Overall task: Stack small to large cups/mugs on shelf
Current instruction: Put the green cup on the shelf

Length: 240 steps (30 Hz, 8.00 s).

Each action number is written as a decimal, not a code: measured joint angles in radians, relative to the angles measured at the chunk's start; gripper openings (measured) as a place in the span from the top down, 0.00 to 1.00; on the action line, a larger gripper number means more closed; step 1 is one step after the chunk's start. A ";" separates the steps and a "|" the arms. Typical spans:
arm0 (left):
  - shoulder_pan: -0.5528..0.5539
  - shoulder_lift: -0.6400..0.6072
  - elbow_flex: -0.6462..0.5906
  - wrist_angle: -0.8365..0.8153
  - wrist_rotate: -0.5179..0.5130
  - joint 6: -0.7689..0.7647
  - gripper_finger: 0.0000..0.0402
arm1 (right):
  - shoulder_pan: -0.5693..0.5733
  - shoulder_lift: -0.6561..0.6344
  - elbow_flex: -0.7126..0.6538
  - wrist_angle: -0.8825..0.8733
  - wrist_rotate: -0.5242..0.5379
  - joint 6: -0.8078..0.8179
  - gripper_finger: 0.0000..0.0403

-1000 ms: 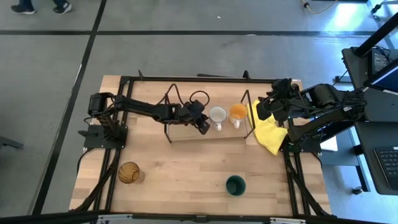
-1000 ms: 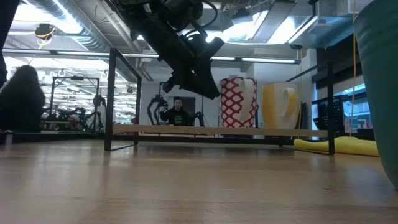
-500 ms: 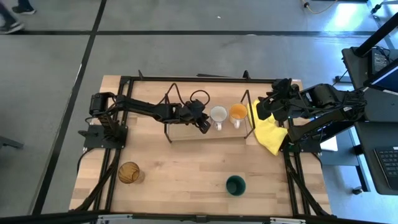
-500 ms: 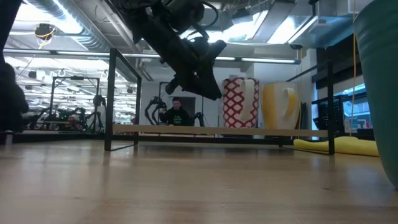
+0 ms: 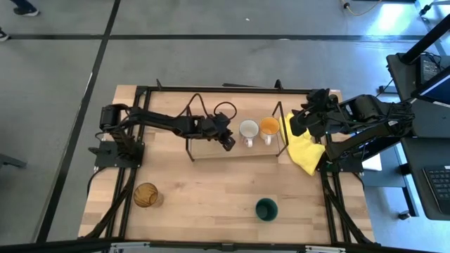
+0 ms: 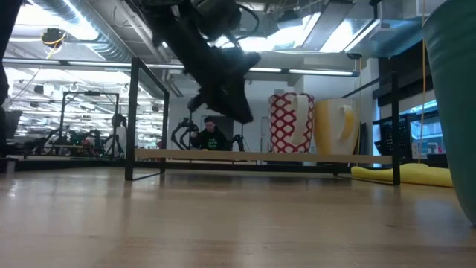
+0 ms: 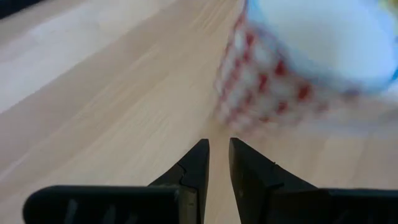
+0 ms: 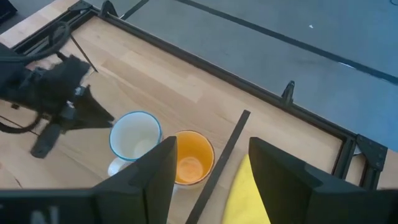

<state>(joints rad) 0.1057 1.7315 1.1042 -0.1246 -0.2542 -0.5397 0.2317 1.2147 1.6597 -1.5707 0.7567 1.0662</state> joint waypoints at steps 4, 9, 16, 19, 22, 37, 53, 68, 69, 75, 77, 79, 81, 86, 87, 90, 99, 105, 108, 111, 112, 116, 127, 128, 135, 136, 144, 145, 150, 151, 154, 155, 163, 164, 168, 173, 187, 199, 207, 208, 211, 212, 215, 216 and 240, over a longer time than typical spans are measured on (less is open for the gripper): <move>-0.051 -0.059 0.000 -0.067 -0.002 -0.010 0.86 | 0.000 0.000 0.000 0.000 -0.001 -0.025 0.50; -0.174 -0.152 0.000 -0.092 -0.043 -0.032 0.86 | -0.001 0.000 0.000 0.000 -0.027 -0.051 0.50; -0.341 -0.284 0.000 -0.144 -0.152 -0.073 0.86 | 0.023 0.002 0.000 0.095 -0.159 -0.144 0.50; -0.396 -0.337 0.001 -0.155 -0.187 -0.079 0.86 | 0.096 0.020 0.000 0.223 -0.324 -0.266 0.50; -0.442 -0.386 0.000 -0.170 -0.222 -0.080 0.86 | 0.189 0.067 0.001 0.264 -0.416 -0.307 0.50; -0.565 -0.547 0.000 -0.201 -0.229 0.000 0.86 | 0.433 0.455 0.000 0.190 -0.690 -0.125 0.59; -0.572 -0.549 0.000 -0.359 -0.163 -0.052 0.86 | 0.444 0.577 0.000 0.236 -0.594 0.027 0.37; -0.579 -0.549 0.000 -0.393 -0.166 -0.030 0.86 | 0.431 0.700 0.000 0.253 -0.607 -0.001 0.41; -0.579 -0.549 0.000 -0.393 -0.166 -0.029 0.86 | 0.431 0.712 0.000 0.253 -0.607 -0.002 0.41; -0.579 -0.548 0.000 -0.397 -0.167 -0.029 0.86 | 0.431 0.756 0.000 0.253 -0.608 -0.024 0.49; -0.579 -0.548 0.000 -0.404 -0.167 -0.030 0.86 | 0.431 0.757 0.000 0.253 -0.607 -0.027 0.55; -0.579 -0.548 0.000 -0.409 -0.167 -0.030 0.86 | 0.431 0.757 0.000 0.253 -0.608 -0.033 0.63; -0.579 -0.548 0.000 -0.409 -0.167 -0.031 0.86 | 0.430 0.757 0.000 0.253 -0.608 -0.050 0.73; -0.579 -0.548 0.000 -0.409 -0.167 -0.034 0.86 | 0.420 0.748 0.008 0.275 -0.624 -0.072 0.96; -0.579 -0.548 0.000 -0.409 -0.167 -0.035 0.86 | 0.418 0.747 0.014 0.271 -0.616 -0.077 0.97; -0.579 -0.548 0.000 -0.408 -0.167 -0.035 0.86 | 0.395 0.752 0.035 0.266 -0.620 -0.083 0.95; -0.579 -0.548 0.000 -0.407 -0.168 -0.056 0.86 | 0.314 0.755 0.181 0.257 -0.625 -0.205 0.98; -0.579 -0.548 0.000 -0.445 -0.208 -0.117 0.86 | 0.207 0.755 0.308 0.195 -0.622 -0.326 0.98; -0.579 -0.548 0.000 -0.483 -0.230 -0.156 0.86 | 0.135 0.755 0.385 0.131 -0.569 -0.437 0.98; -0.581 -0.548 0.000 -0.496 -0.231 -0.168 0.86 | 0.063 0.755 0.469 0.095 -0.503 -0.575 0.98; -0.584 -0.548 0.000 -0.495 -0.231 -0.173 0.86 | 0.039 0.754 0.493 0.088 -0.489 -0.617 0.98; -0.588 -0.548 0.000 -0.496 -0.232 -0.199 0.86 | -0.069 0.754 0.555 0.073 -0.499 -0.737 0.98; -0.587 -0.548 0.000 -0.495 -0.275 -0.245 0.86 | -0.248 0.812 0.558 0.129 -0.577 -1.039 0.98; -0.587 -0.548 0.000 -0.495 -0.279 -0.249 0.86 | -0.248 0.820 0.558 0.136 -0.578 -1.060 0.98; -0.587 -0.548 0.000 -0.495 -0.293 -0.296 0.86 | -0.252 0.880 0.557 0.184 -0.550 -1.246 0.98; -0.587 -0.548 0.000 -0.494 -0.301 -0.298 0.86 | -0.252 0.888 0.557 0.205 -0.535 -1.269 0.98; -0.587 -0.548 0.000 -0.492 -0.322 -0.357 0.86 | -0.296 0.921 0.557 0.265 -0.516 -1.225 0.98; -0.587 -0.548 0.000 -0.492 -0.322 -0.365 0.86 | -0.308 0.925 0.557 0.249 -0.522 -1.199 0.98; -0.587 -0.548 0.000 -0.486 -0.334 -0.375 0.86 | -0.360 0.929 0.556 0.203 -0.604 -1.048 0.98; -0.587 -0.548 0.000 -0.486 -0.335 -0.375 0.86 | -0.368 0.929 0.556 0.192 -0.627 -1.026 0.98; -0.587 -0.548 0.000 -0.485 -0.339 -0.375 0.86 | -0.383 0.929 0.556 0.190 -0.676 -0.958 0.98; -0.587 -0.548 0.000 -0.484 -0.340 -0.375 0.86 | -0.387 0.929 0.556 0.191 -0.687 -0.936 0.98; -0.587 -0.548 0.000 -0.469 -0.340 -0.377 0.86 | -0.400 0.929 0.556 0.222 -0.679 -0.788 0.98; -0.587 -0.548 0.000 -0.466 -0.340 -0.376 0.86 | -0.400 0.929 0.556 0.229 -0.656 -0.764 0.98; -0.587 -0.548 0.000 -0.461 -0.340 -0.377 0.86 | -0.404 0.932 0.556 0.224 -0.622 -0.676 0.98; -0.587 -0.548 0.000 -0.456 -0.340 -0.390 0.86 | -0.418 0.951 0.556 0.169 -0.670 -0.622 0.98; -0.593 -0.548 0.000 -0.459 -0.340 -0.393 0.86 | -0.420 0.959 0.556 0.117 -0.705 -0.605 0.97; -0.593 -0.548 0.000 -0.459 -0.340 -0.385 0.86 | -0.420 0.959 0.556 0.118 -0.689 -0.627 0.96; -0.594 -0.548 0.000 -0.459 -0.329 -0.383 0.86 | -0.420 0.959 0.556 0.156 -0.676 -0.677 0.81; -0.594 -0.548 0.000 -0.459 -0.329 -0.380 0.86 | -0.420 0.959 0.556 0.163 -0.686 -0.679 0.79; -0.594 -0.548 0.000 -0.460 -0.329 -0.373 0.86 | -0.420 0.959 0.556 0.180 -0.728 -0.681 0.73; -0.594 -0.548 0.000 -0.459 -0.329 -0.373 0.86 | -0.420 0.959 0.556 0.184 -0.730 -0.682 0.72; -0.594 -0.548 0.000 -0.460 -0.328 -0.373 0.86 | -0.420 0.959 0.556 0.189 -0.731 -0.682 0.70; -0.594 -0.548 0.000 -0.460 -0.328 -0.373 0.86 | -0.420 0.959 0.556 0.189 -0.732 -0.682 0.70; -0.634 -0.548 0.000 -0.460 -0.320 -0.397 0.86 | -0.421 0.959 0.556 0.182 -0.732 -0.706 0.95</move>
<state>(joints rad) -0.5278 1.1835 1.1042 -0.5846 -0.5744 -0.9363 -0.1894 2.1735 2.2162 -1.3890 0.0251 0.3598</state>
